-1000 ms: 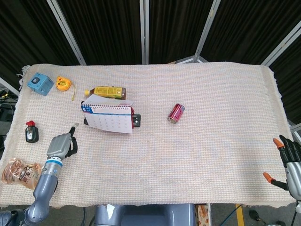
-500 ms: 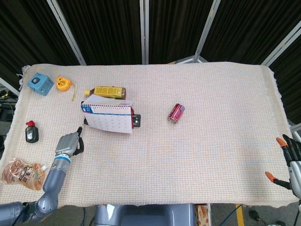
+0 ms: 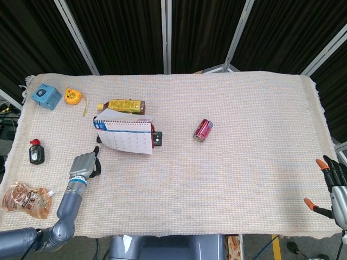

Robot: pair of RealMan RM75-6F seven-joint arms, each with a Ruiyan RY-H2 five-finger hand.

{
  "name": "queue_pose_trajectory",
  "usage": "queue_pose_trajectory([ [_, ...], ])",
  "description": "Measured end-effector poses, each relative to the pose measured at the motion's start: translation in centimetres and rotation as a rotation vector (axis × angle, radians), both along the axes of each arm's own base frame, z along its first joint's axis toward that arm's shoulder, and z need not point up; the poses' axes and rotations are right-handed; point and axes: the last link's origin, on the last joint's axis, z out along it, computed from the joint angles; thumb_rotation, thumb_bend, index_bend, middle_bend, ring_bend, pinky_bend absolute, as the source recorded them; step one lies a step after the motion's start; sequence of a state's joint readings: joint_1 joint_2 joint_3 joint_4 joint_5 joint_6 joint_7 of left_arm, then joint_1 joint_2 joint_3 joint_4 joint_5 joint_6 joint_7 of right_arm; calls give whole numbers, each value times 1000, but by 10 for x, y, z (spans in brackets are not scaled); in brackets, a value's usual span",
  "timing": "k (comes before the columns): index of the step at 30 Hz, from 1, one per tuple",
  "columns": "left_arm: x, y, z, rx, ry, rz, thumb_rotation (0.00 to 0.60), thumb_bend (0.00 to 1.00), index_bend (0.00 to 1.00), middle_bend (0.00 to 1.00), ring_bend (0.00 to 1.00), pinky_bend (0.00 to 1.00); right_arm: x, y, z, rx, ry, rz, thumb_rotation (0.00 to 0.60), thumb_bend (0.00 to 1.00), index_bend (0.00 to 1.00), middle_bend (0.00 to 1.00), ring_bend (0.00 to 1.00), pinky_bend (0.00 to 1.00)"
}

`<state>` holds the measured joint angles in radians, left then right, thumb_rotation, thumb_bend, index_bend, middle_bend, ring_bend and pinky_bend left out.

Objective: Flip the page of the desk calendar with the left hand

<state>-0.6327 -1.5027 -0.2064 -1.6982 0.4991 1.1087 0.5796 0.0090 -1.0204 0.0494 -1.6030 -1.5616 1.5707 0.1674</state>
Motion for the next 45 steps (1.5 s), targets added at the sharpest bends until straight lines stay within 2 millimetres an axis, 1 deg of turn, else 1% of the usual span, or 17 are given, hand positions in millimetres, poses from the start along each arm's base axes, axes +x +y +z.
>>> queue_pose_trajectory([
  [16,23,7,1,19,-9,-50,600,818,0,634,640,545,0,0,-1,2,5,0,600,64,0,0,0,0],
  [24,43,4,4,33,-21,-132,600,818,0,634,640,545,0,0,-1,4,7,-1,600,64,0,0,0,0],
  [31,63,0,12,82,-31,-236,600,818,0,630,640,533,0,1,-1,2,6,-1,600,64,0,0,0,0],
  [34,72,-1,18,123,-32,-298,600,818,0,580,608,485,1,1,-1,3,6,-2,600,64,0,0,0,0],
  [36,78,-1,23,162,-24,-351,600,814,0,510,543,451,1,1,-1,3,6,-2,600,64,0,0,0,0],
  [40,90,1,34,252,6,-460,600,796,1,418,460,430,0,1,-1,2,5,-3,600,64,0,0,0,0],
  [43,97,3,42,316,33,-527,600,749,13,339,395,411,0,1,0,1,5,-5,600,64,0,0,0,0],
  [45,98,6,47,335,47,-545,600,683,13,257,323,370,-1,0,0,1,5,-7,600,64,0,0,0,0],
])
